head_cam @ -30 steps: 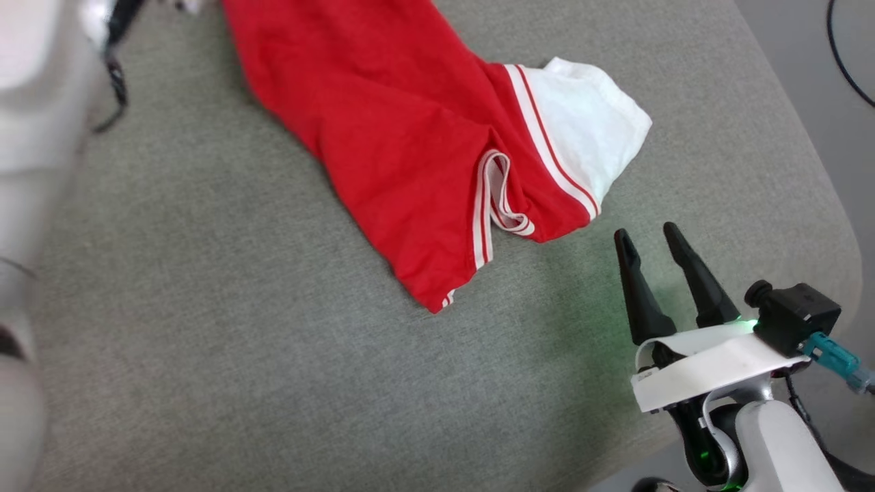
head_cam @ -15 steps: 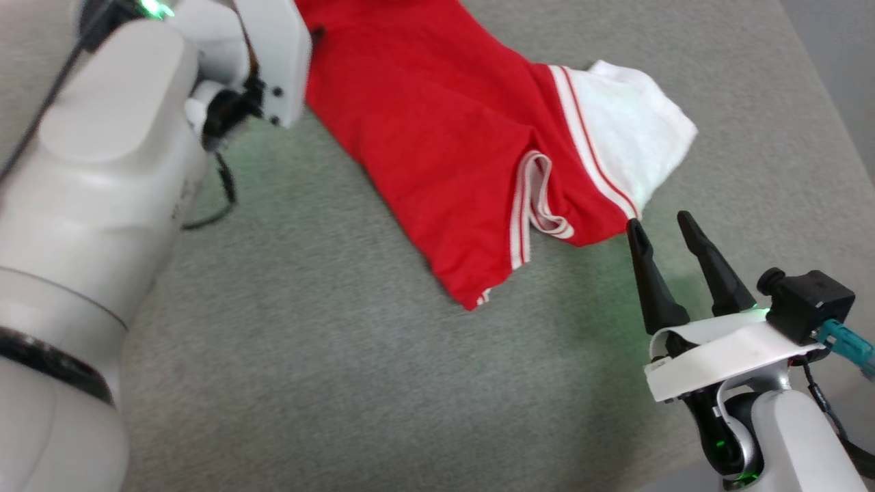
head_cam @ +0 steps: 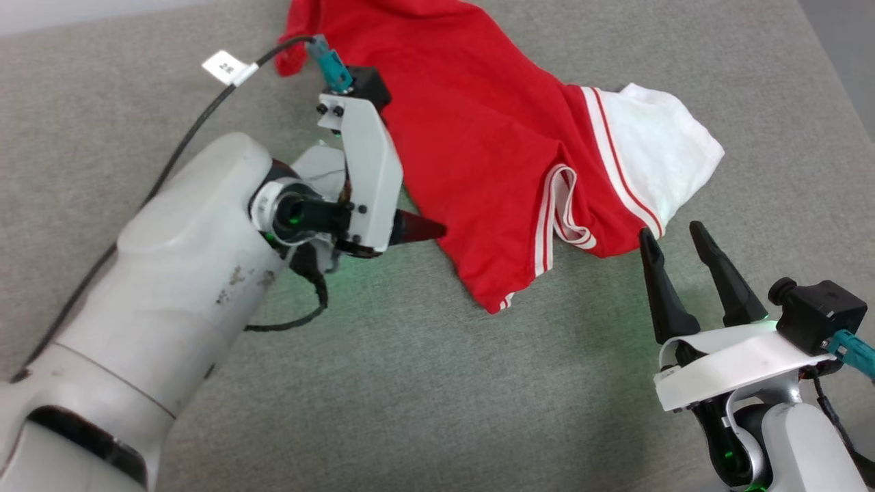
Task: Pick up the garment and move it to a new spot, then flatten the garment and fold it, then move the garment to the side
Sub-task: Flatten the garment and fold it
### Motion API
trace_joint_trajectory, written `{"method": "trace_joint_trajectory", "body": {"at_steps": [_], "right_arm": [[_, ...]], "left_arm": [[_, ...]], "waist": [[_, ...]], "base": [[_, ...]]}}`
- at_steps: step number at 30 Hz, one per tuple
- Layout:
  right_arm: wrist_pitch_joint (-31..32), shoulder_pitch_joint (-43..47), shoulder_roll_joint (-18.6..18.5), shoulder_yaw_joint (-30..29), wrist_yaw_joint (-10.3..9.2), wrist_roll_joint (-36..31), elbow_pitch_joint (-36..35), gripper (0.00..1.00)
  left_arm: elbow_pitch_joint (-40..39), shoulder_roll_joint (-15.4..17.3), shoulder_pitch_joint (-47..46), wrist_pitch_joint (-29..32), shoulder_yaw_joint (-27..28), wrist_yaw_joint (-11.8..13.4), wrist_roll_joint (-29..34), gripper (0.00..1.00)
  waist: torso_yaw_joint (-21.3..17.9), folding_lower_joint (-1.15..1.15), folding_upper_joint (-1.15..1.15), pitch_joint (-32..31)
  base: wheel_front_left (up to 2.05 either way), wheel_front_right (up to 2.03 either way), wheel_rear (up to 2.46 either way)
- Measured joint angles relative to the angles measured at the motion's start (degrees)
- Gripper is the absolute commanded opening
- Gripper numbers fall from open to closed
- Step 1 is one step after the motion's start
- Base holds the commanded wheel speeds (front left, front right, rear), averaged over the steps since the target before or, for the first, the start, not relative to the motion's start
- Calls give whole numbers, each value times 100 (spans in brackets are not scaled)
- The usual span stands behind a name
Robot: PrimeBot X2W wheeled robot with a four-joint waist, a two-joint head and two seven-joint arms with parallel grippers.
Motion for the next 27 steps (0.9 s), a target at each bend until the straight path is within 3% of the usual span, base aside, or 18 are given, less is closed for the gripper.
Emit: {"method": "trace_joint_trajectory", "body": {"at_steps": [6,11,12,13,14,17,23,27], "right_arm": [[-71,-6,69,96,0,49,58,100],[-143,-48,110,167,0,131,194,100],[-163,-47,111,151,0,132,223,100],[-183,-46,113,131,0,134,243,100],[-185,-44,116,105,0,134,259,100],[-185,-31,123,71,0,130,281,100],[-133,23,130,82,0,78,258,100],[-123,25,133,108,0,76,216,100]], "left_arm": [[-132,-37,96,-193,176,430,-131,100],[7,-89,200,-442,279,427,-158,100],[45,-113,213,-448,281,385,-176,88],[79,-124,224,-476,274,366,-168,26],[130,-119,224,-497,257,366,-149,0],[226,0,202,-476,207,313,-37,0],[190,552,-327,-259,-64,238,482,0],[42,888,-951,-240,-734,226,1617,0]], "waist": [[-216,0,0,118],[-376,0,0,183],[-383,0,0,173],[-384,0,0,157],[-379,0,0,137],[-328,0,0,53],[-152,0,0,-157],[-70,0,0,-227]], "base": [[0,0,0],[0,0,0],[0,0,0],[0,0,0],[0,0,0],[0,0,0],[0,0,0],[0,0,0]]}}
